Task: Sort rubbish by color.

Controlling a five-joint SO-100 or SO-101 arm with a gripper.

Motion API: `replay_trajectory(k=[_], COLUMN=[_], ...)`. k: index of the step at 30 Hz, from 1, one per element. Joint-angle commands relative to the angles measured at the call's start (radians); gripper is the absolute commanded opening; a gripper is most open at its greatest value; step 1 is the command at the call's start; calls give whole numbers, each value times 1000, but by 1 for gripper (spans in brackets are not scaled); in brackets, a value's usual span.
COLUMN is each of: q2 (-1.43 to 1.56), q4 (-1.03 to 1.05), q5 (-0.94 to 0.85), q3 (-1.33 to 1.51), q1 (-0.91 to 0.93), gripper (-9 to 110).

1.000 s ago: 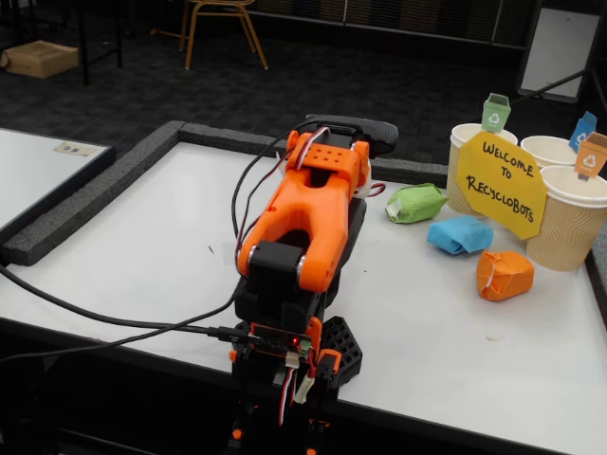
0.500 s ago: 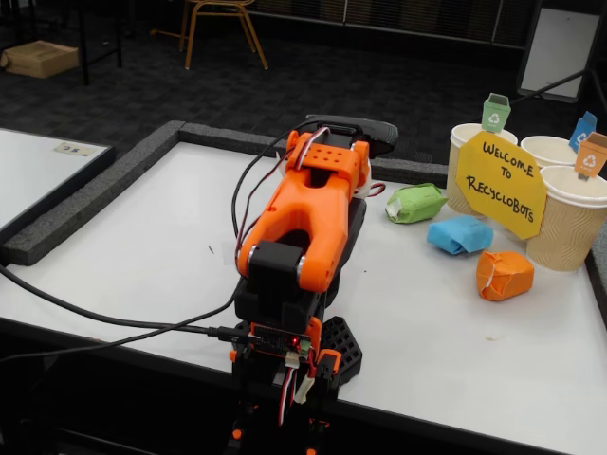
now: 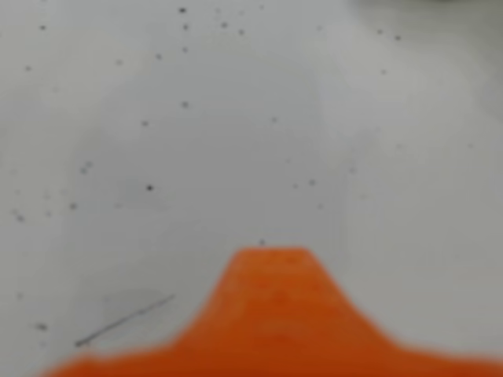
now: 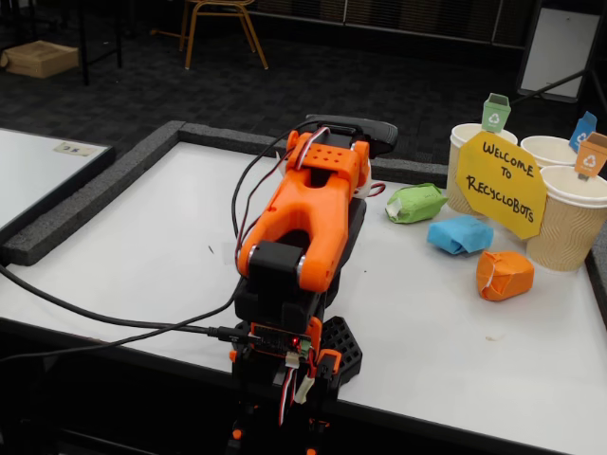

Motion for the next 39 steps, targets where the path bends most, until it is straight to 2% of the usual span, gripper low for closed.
replay_trajectory(k=[1, 26, 33, 39], q2=[34, 34, 29, -239], q4=[-9, -18, -41, -133], q5=[9, 8, 5, 2], q3=[-51, -51, -91, -305], q1=[2, -23, 37, 112], gripper=[0, 0, 3, 6])
